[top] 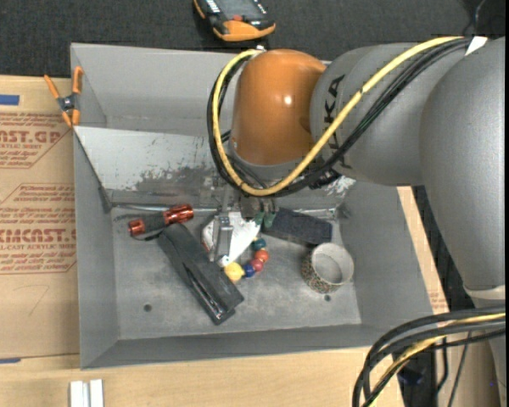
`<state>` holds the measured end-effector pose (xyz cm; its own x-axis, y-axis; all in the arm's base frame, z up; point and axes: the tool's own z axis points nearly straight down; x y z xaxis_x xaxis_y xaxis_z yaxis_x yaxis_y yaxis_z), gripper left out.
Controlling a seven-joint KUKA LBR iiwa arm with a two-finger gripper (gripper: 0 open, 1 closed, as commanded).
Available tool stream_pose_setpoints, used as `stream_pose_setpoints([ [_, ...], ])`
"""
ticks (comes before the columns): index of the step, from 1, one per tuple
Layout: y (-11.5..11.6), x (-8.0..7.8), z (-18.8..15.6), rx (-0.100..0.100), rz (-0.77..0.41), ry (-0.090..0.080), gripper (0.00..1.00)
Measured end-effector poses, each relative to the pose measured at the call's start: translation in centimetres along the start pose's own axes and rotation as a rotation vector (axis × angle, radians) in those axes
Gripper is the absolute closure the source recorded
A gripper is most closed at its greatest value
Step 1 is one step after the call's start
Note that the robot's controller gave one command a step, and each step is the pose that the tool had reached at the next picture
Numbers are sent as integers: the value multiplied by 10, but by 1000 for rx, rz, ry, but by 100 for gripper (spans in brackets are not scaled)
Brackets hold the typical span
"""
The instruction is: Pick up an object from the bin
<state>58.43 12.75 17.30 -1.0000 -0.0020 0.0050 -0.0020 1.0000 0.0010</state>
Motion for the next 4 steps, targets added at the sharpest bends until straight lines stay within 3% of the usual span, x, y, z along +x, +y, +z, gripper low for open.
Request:
stream_pose_setpoints([
  [1,-1,-1,-5,-1,2,-7,0],
  [2,44,5,99,-7,195,-10,0],
  [3,40,16,63,-4,173,-17,0],
  [4,42,45,74,-4,413,1,0],
])
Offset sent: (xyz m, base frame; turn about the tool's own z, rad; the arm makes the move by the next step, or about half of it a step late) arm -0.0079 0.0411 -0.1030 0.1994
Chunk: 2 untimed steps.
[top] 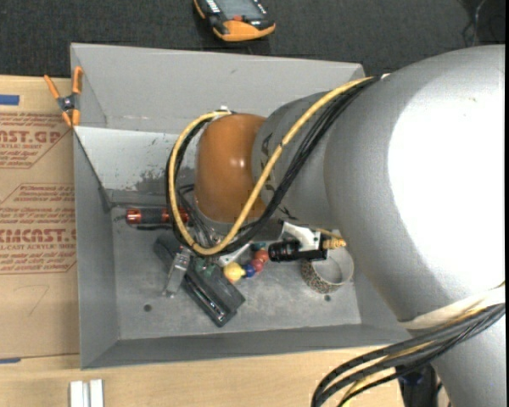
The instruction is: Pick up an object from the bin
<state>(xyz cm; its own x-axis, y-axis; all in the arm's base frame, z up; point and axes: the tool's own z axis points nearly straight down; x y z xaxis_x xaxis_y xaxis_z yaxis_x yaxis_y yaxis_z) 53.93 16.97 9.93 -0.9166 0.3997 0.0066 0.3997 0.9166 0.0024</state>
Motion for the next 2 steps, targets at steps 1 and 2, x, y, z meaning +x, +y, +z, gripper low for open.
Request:
stream_pose_setpoints([
  [1,-13,10,30,-6,40,-14,0],
  [2,-6,-1,28,-4,292,-5,100],
])
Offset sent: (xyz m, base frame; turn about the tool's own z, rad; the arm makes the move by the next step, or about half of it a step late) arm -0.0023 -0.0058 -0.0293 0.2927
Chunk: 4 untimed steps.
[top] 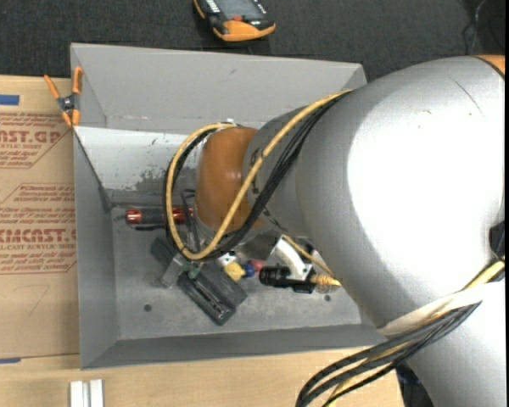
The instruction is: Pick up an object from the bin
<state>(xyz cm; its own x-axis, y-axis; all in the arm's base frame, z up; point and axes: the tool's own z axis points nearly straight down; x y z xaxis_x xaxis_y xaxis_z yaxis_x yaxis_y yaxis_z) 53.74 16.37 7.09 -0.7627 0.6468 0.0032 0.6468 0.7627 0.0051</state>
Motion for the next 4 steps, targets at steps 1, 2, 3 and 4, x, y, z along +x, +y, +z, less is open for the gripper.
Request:
stream_pose_setpoints([
  [1,0,0,0,0,0,0,100],
  [2,-1,1,-6,3,0,3,100],
  [3,-2,2,-14,5,-1,4,100],
  [4,-4,3,-30,12,-1,8,100],
])
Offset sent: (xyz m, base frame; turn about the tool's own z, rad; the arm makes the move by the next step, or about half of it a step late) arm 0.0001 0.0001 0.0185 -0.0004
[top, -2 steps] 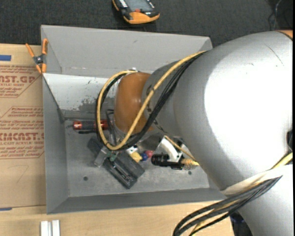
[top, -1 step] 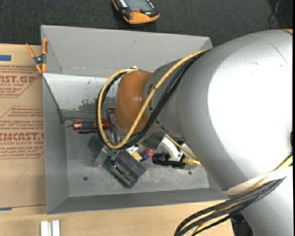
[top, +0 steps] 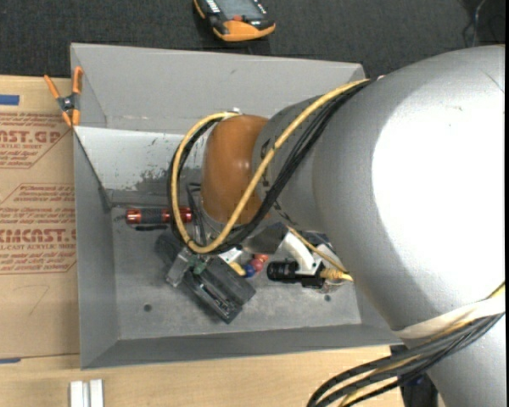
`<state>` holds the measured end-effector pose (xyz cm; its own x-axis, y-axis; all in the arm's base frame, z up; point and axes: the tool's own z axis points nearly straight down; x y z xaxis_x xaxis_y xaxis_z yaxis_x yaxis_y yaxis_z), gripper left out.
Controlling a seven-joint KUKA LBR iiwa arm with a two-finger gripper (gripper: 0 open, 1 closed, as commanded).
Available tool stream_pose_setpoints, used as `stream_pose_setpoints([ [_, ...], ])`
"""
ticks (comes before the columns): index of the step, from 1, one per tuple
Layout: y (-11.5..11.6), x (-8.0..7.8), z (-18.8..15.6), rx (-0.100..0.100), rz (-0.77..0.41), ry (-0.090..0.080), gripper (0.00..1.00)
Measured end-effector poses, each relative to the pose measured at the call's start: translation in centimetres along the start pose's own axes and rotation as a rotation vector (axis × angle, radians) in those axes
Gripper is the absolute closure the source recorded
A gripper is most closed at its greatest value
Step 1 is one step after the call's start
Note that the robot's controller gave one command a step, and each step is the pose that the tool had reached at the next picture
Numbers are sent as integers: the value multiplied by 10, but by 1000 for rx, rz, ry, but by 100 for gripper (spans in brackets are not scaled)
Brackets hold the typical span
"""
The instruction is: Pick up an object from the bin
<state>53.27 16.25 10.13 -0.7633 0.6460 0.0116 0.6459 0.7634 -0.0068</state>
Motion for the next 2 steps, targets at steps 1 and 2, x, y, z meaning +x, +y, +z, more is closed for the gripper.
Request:
stream_pose_setpoints([
  [1,-2,1,-40,6,0,4,100],
  [2,0,1,-66,-1,0,0,100],
])
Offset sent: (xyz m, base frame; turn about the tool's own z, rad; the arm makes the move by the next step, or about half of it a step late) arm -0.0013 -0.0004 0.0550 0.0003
